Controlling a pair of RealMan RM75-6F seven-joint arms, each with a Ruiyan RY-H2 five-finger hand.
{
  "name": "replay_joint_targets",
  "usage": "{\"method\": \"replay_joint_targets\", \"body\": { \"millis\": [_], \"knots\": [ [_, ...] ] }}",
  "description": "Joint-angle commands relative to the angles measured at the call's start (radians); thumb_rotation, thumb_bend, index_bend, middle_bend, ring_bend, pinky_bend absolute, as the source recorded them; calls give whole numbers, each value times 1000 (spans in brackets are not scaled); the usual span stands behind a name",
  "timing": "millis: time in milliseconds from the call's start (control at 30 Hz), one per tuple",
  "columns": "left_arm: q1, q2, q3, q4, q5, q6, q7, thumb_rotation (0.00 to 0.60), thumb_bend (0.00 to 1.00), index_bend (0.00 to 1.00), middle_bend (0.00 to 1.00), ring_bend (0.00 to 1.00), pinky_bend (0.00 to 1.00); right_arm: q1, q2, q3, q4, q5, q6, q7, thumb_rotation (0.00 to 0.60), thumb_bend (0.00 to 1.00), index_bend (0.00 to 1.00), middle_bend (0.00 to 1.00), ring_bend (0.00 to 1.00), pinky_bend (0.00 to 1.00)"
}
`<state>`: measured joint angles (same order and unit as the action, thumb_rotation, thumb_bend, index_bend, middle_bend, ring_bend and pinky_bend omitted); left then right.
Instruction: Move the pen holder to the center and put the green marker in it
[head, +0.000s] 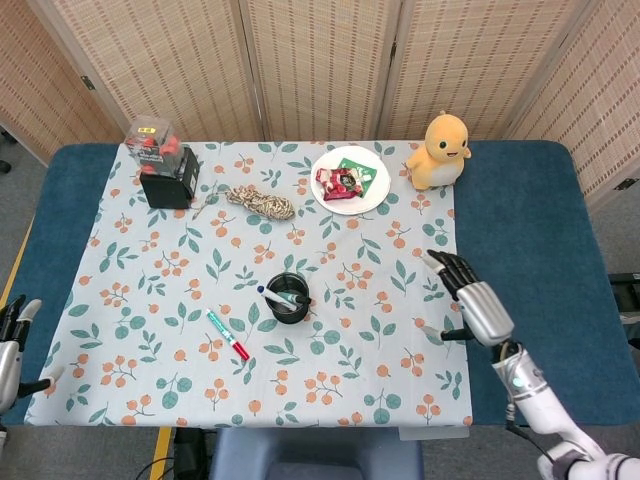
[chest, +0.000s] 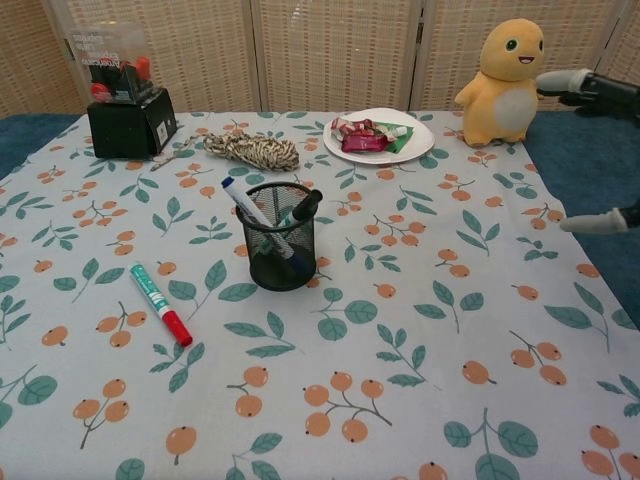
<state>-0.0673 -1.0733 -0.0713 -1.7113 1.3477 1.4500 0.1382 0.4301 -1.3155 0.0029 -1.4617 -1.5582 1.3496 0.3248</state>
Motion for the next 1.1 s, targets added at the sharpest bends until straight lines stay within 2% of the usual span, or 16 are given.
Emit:
{"method": "replay_joint_targets", "body": {
  "millis": [33,133,233,367,500,600,767,1000,1100],
  "knots": [
    [-3,-1,3,-1,7,-4,3,600,201,0,0,0,339,-90,180,-61,-131,55,14,-196,600,107,0,0,0,0],
    [-8,-1,11,-5,22,-12,-1,600,201,0,0,0,339,-156,202,-45,-156,142,75,-342,600,124,0,0,0,0],
    [-11,-4,13,-3,23,-17,8,600,201,0,0,0,339,-207,179,-28,-164,186,135,-408,600,141,0,0,0,0],
    [-19,-12,20,0,42,-25,18,600,201,0,15,0,339,-247,174,-19,-178,169,199,-463,600,151,0,0,0,0],
    [-37,-36,34,30,113,-28,-15,600,201,0,103,2,339,-276,174,-18,-184,127,242,-468,600,153,0,0,0,0],
    [-60,-60,43,64,151,-52,-49,600,201,24,179,44,339,-283,176,-14,-180,119,240,-462,600,152,0,0,0,0],
    [-119,-105,43,111,175,-127,-42,600,201,169,248,92,339,-272,177,-4,-173,125,185,-463,600,152,0,0,0,0],
    [-198,-96,41,49,195,-225,7,600,201,265,304,101,339,-253,175,-3,-171,114,113,-474,600,152,0,0,0,0],
    [-233,-95,33,34,210,-253,9,600,208,308,373,151,340,-252,173,-1,-170,107,102,-477,600,152,0,0,0,0]
  ]
}}
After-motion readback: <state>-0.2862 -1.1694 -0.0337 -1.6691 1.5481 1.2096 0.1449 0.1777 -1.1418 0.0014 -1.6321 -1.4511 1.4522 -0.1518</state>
